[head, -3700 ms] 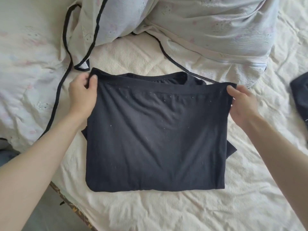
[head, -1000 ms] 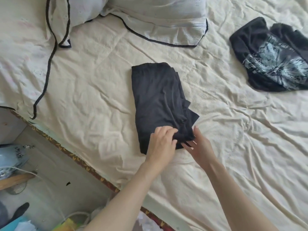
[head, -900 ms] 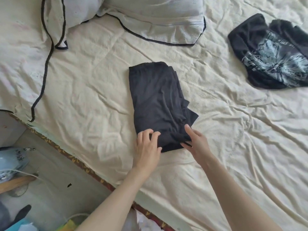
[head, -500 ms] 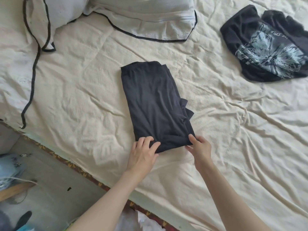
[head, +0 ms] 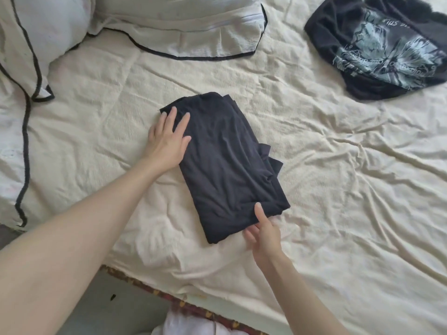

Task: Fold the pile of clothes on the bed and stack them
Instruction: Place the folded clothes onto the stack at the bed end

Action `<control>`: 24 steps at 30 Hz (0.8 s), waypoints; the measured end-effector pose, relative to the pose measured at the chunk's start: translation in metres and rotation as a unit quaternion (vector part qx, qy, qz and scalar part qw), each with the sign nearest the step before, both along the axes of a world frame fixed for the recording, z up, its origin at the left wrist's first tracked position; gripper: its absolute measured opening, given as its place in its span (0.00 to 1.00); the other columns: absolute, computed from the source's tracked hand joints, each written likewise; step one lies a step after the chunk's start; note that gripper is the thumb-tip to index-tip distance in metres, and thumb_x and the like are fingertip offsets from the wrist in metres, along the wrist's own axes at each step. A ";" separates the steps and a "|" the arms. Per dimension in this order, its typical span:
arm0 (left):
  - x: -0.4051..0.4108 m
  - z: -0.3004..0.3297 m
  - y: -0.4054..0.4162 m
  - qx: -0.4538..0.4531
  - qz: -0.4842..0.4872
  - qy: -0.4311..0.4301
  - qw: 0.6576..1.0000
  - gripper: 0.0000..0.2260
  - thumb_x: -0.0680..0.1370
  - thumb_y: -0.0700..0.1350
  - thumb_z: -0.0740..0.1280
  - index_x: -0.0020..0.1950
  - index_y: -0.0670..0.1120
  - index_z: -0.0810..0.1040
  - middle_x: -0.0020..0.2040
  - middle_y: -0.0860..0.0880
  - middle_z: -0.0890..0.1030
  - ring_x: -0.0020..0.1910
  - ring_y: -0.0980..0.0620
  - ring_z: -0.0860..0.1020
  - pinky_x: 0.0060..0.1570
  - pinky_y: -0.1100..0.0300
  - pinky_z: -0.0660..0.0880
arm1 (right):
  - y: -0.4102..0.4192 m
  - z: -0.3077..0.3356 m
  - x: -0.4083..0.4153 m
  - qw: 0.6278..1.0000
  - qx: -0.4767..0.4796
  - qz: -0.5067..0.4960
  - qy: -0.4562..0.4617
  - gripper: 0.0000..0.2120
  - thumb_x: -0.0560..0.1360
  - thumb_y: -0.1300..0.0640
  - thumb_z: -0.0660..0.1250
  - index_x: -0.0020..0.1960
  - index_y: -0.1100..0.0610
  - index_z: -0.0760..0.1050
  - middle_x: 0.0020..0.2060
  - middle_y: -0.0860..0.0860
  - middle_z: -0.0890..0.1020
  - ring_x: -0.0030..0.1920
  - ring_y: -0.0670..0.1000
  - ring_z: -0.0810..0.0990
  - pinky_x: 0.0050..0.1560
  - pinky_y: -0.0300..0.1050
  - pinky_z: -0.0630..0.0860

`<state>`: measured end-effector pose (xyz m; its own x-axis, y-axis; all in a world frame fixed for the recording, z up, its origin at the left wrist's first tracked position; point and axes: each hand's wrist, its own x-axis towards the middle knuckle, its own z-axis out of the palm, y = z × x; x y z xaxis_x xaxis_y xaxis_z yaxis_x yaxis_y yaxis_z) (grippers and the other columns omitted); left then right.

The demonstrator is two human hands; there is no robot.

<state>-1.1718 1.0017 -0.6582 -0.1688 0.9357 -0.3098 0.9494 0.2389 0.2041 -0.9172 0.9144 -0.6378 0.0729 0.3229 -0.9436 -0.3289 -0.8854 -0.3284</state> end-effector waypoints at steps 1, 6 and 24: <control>-0.005 -0.001 0.014 0.000 0.005 0.000 1.000 0.25 0.83 0.48 0.54 0.78 0.46 0.51 0.78 0.40 0.50 0.76 0.40 0.49 0.73 0.45 0.49 | -0.001 -0.001 -0.003 1.000 -0.004 -0.018 -0.002 0.21 0.75 0.51 0.68 0.64 0.60 0.73 0.62 0.58 0.78 0.61 0.59 0.78 0.65 0.52 0.72; -0.016 -0.004 0.059 0.031 0.005 -0.059 0.998 0.20 0.83 0.43 0.54 0.75 0.41 0.61 0.73 0.41 0.65 0.70 0.41 0.63 0.69 0.48 0.60 | -0.003 -0.006 -0.013 0.997 0.000 -0.074 -0.016 0.16 0.75 0.53 0.69 0.61 0.59 0.74 0.54 0.52 0.82 0.53 0.52 0.82 0.60 0.50 0.76; -0.027 0.016 0.047 0.025 0.098 -0.265 0.959 0.16 0.79 0.39 0.63 0.67 0.46 0.74 0.64 0.50 0.77 0.65 0.52 0.72 0.59 0.71 0.62 | 0.010 0.019 0.000 0.977 0.110 -0.047 -0.176 0.03 0.76 0.58 0.67 0.47 0.51 0.77 0.45 0.48 0.83 0.48 0.47 0.82 0.51 0.45 0.77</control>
